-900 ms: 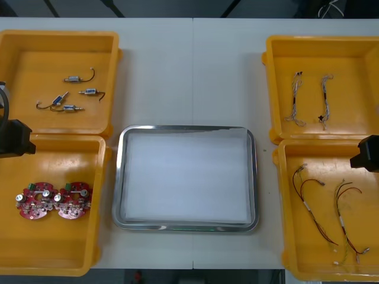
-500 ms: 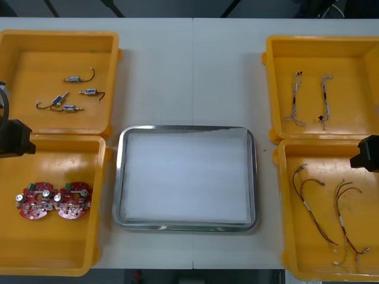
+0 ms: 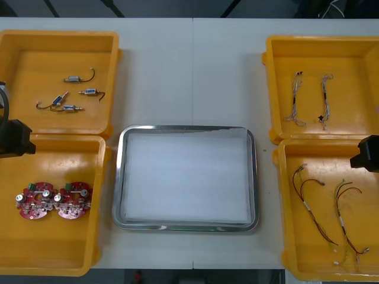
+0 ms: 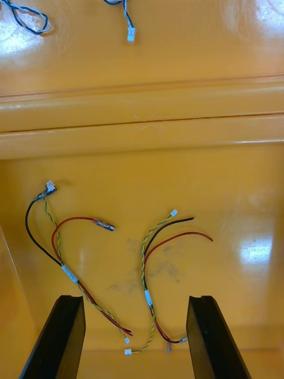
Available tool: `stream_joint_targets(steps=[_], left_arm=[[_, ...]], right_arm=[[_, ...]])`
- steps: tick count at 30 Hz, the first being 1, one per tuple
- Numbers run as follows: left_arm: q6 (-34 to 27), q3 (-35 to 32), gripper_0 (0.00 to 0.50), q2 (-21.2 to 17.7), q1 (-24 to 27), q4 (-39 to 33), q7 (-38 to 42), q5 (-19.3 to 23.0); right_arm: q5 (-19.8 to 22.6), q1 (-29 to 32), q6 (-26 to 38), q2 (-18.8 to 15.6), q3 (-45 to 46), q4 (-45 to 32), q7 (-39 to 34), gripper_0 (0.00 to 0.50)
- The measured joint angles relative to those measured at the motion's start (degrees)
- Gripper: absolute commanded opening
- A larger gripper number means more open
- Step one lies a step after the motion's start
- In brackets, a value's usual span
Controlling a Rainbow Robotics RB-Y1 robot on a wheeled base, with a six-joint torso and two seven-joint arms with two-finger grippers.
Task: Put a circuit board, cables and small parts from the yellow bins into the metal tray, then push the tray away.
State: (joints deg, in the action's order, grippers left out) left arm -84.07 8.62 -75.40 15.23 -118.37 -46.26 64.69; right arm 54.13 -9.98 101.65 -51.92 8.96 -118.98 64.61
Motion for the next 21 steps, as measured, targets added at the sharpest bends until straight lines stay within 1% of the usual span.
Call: stream_joint_targets(steps=[21], left_arm=[[0.00, 0.00, 0.500, 0.00, 0.00, 0.00, 0.00, 0.00]], right_arm=[[0.00, 0.00, 0.00, 0.00, 0.00, 0.00, 0.00, 0.500]])
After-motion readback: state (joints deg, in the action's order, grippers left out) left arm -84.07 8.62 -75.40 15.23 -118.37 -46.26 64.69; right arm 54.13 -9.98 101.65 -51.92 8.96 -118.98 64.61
